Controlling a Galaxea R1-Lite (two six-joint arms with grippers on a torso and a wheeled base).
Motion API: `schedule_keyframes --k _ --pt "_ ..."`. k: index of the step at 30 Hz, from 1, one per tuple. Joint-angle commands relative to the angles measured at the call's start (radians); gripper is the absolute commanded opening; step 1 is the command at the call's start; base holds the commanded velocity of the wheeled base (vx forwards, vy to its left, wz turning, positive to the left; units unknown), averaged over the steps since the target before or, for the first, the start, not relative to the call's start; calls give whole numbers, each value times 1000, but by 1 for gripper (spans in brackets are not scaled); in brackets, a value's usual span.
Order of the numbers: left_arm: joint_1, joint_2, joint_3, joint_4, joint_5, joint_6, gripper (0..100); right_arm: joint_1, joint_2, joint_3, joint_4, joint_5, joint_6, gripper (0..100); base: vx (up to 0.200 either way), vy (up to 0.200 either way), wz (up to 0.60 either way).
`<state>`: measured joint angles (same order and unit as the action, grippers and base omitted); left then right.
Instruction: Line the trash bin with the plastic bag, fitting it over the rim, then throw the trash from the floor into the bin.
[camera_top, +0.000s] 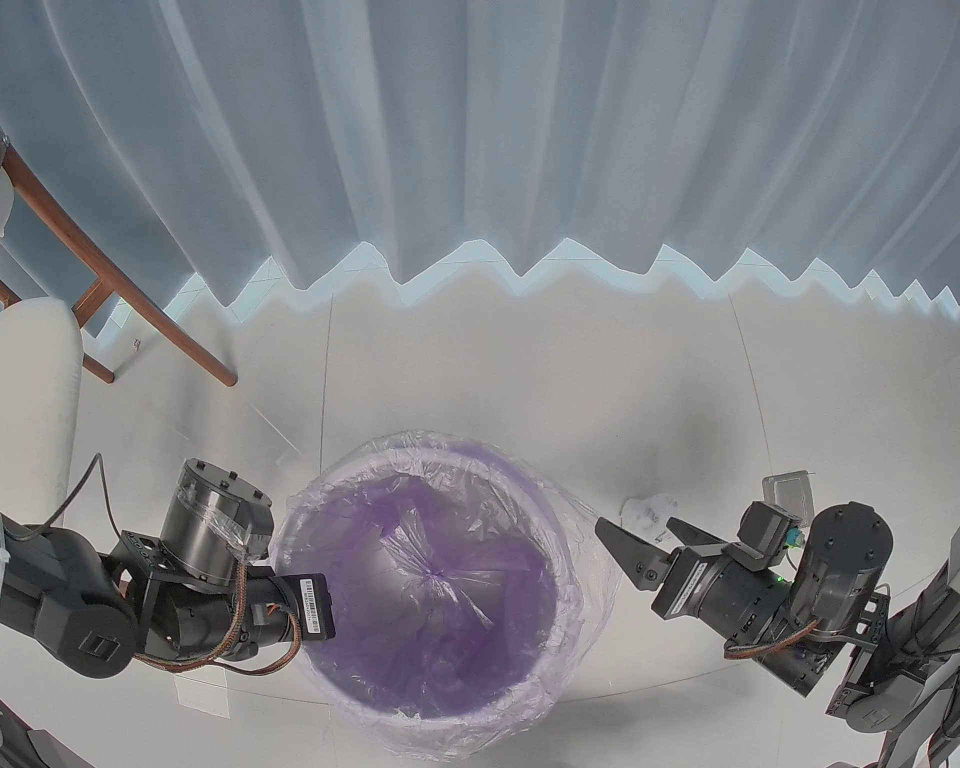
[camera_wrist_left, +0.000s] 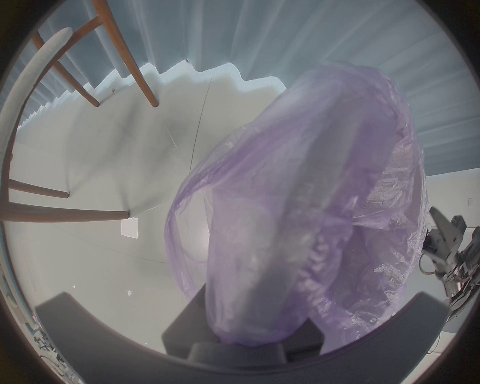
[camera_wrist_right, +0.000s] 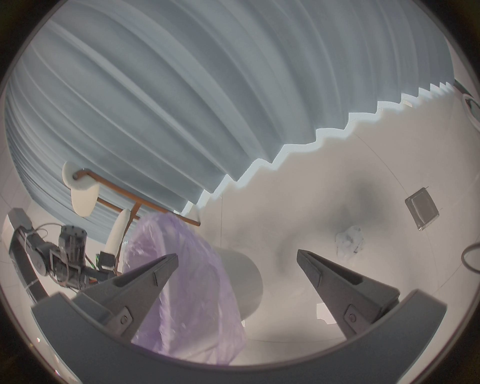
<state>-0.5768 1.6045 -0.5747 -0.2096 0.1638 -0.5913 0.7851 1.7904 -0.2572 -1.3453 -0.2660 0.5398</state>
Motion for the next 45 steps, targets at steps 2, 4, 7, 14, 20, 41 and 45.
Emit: schedule_keyframes --k 2,4,7,14,20,41,45 --pt "0 -20 -2 -16 0 1 0 9 47 13 -12 1 -21 100 0 0 0" --pt "0 -23 1 -17 0 1 0 9 64 0 -28 1 -27 100 0 0 0" --pt "0 -28 3 -17 0 1 0 9 72 -19 -29 1 -29 100 0 0 0" --pt "0 -37 12 -19 -1 1 0 2 127 -204 -14 -1 -26 0 0 0 0" --pt "0 -54 16 -21 -6 13 0 -30 155 -269 -9 1 0 0 0 0 0" --pt "0 -89 108 -159 -66 61 0 -116 216 -224 -17 1 160 0 0 0 0" --pt "0 -84 102 -159 -66 57 0 -116 219 -185 -34 1 184 0 0 0 0"
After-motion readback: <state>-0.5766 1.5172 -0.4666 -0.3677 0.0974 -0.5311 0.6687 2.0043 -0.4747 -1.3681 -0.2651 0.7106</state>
